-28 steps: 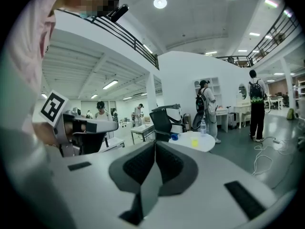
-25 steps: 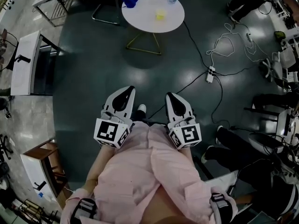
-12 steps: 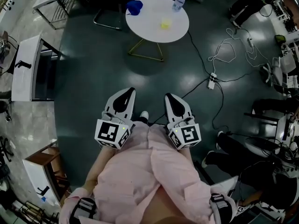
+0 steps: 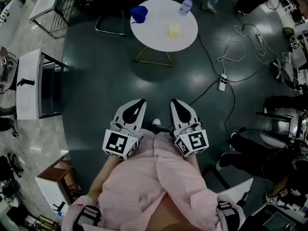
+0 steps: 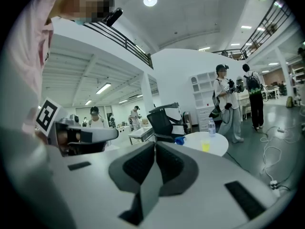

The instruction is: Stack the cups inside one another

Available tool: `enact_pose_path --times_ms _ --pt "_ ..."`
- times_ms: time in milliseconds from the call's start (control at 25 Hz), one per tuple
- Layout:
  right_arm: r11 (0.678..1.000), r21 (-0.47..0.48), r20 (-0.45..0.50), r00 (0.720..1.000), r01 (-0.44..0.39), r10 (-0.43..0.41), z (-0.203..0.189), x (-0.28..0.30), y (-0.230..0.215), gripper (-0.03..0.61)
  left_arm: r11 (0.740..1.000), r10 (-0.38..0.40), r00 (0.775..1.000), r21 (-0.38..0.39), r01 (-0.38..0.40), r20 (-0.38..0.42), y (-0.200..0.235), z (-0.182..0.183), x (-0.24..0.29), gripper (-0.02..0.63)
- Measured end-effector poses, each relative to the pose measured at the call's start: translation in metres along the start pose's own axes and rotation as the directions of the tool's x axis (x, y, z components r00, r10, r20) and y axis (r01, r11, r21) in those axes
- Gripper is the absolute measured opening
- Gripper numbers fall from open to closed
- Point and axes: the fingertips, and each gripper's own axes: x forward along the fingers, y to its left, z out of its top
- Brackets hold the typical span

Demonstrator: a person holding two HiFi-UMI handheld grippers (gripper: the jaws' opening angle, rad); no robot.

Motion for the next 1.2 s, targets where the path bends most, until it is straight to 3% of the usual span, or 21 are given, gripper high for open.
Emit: enact_pose_path --times_ms 360,720,960,1200 --pt "0.999 0.032 0.016 0.999 0.04 -0.04 -0.011 0.005 0.018 0.034 1.0 -0.014 1.0 0.005 0.014 0.011 0.027 0.007 -0.012 0.018" --pt "0.999 0.048 0.027 0.999 0.023 -0.025 -0.015 0.01 0.017 0.034 1.0 -0.004 1.0 0.002 0.004 0.016 0.031 0.011 -0.013 0.018" --pt "0.998 0.061 0.017 1.0 0.007 -0.008 -0.011 0.018 -0.004 0.034 1.0 0.011 1.0 -0.005 -0.011 0.007 0.028 0.014 0.01 0.018" --pt "0.999 0.043 0.016 1.0 -0.027 0.026 0.013 0.044 -0.056 0.034 0.997 0.075 0.997 -0.025 -0.074 0.023 0.033 0.025 0.056 0.018"
